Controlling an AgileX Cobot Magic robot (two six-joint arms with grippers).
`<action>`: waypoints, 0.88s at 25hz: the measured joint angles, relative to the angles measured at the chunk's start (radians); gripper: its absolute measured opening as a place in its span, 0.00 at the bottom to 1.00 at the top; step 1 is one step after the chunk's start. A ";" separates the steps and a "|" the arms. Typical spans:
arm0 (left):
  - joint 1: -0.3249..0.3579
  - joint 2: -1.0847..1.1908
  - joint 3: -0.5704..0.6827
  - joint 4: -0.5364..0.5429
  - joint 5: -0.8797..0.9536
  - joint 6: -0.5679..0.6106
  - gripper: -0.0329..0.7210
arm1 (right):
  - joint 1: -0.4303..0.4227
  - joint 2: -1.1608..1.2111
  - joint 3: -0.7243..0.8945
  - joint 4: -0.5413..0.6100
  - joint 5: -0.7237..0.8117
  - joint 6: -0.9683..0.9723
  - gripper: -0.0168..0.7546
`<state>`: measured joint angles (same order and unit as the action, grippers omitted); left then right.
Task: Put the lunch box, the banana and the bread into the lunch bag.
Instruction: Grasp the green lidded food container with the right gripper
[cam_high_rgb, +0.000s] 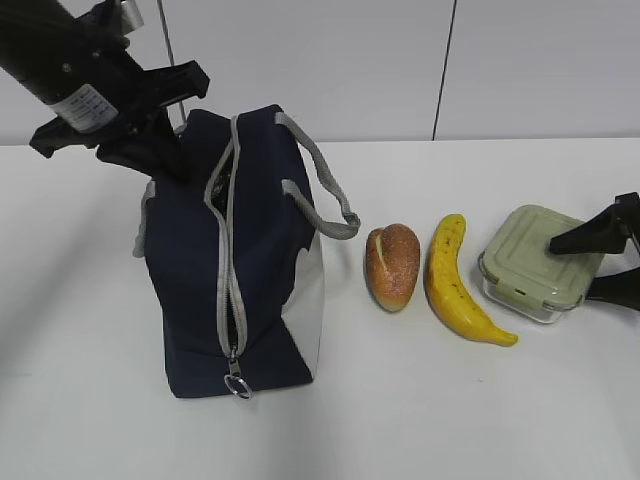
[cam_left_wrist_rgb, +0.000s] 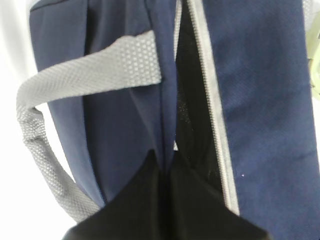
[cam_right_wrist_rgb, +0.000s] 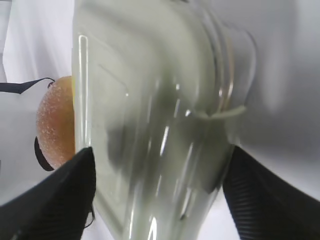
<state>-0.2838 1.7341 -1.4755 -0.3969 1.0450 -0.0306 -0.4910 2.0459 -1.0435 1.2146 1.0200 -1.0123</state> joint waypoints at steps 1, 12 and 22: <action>0.000 0.000 0.000 0.000 0.000 0.000 0.04 | 0.000 0.000 0.000 0.008 0.000 -0.006 0.78; 0.000 0.000 0.000 0.000 0.000 0.000 0.04 | 0.000 0.034 0.000 0.132 0.021 -0.023 0.78; 0.000 0.000 0.000 0.000 0.000 0.000 0.04 | 0.000 0.083 0.000 0.151 0.050 -0.036 0.75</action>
<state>-0.2838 1.7341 -1.4755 -0.3969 1.0450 -0.0306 -0.4910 2.1288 -1.0435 1.3658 1.0698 -1.0480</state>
